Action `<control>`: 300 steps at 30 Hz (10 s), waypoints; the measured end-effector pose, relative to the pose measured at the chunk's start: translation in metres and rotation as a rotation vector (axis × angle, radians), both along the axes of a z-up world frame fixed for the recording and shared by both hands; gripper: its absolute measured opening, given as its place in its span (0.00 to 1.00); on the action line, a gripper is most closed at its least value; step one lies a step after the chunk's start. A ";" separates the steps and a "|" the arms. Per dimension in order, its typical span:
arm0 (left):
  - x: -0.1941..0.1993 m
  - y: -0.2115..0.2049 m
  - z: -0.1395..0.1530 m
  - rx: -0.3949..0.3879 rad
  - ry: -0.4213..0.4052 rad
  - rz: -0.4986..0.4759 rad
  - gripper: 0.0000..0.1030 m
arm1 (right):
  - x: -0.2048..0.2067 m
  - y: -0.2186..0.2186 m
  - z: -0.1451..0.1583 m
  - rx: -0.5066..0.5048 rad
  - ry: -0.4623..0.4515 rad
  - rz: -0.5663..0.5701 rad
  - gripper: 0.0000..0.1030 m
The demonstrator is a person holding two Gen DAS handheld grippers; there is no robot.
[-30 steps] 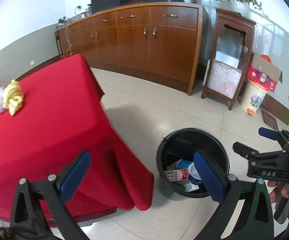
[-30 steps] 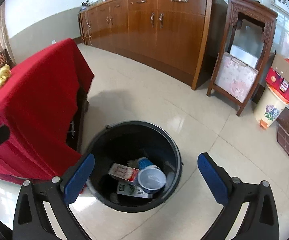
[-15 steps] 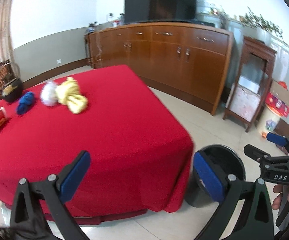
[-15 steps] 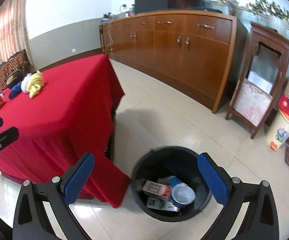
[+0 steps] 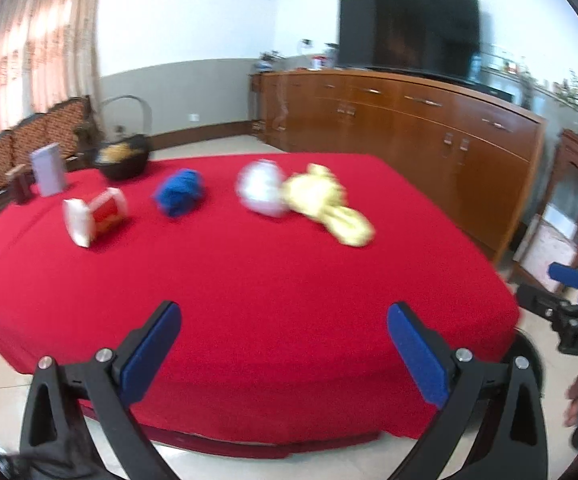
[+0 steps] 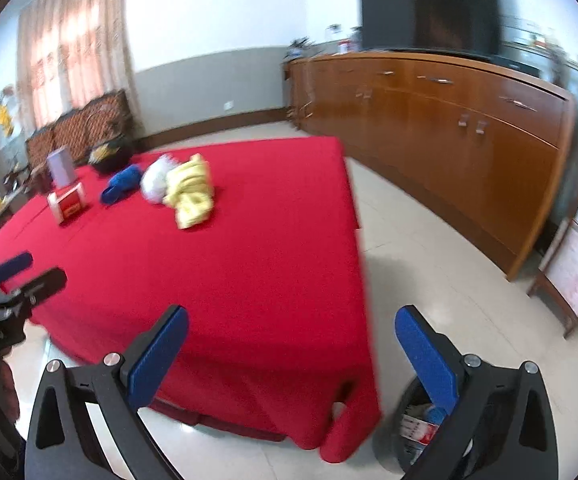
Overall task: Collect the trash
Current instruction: 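Move both grippers back toward the remaining items on the table, then grasp the red-white paper cup with the left gripper while the right grasps the yellow cloth, then carry the paper cup and yellow cloth with both grippers over the black bucket, then open both grippers to drop the cup and cloth into the bucket, then move both grippers back toward the blue cloth and plastic bag, then grasp the blue cloth with the left gripper while the right grasps the plastic bag, then carry the blue cloth and plastic bag with both grippers over the bucket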
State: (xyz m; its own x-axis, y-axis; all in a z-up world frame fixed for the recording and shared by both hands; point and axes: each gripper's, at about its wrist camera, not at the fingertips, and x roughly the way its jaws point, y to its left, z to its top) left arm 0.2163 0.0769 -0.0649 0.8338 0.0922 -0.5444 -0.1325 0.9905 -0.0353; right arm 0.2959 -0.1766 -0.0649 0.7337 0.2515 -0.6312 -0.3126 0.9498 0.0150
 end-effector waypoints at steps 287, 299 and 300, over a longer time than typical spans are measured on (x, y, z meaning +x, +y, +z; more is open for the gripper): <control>0.046 -0.070 0.023 -0.046 0.074 -0.234 0.21 | 0.017 -0.044 0.039 0.025 0.042 -0.060 0.44; 0.030 -0.132 0.020 -0.039 0.078 -0.344 0.21 | -0.028 -0.123 0.027 0.025 0.060 -0.177 0.44; 0.030 -0.137 0.019 -0.037 0.081 -0.354 0.21 | -0.031 -0.129 0.026 0.023 0.062 -0.187 0.44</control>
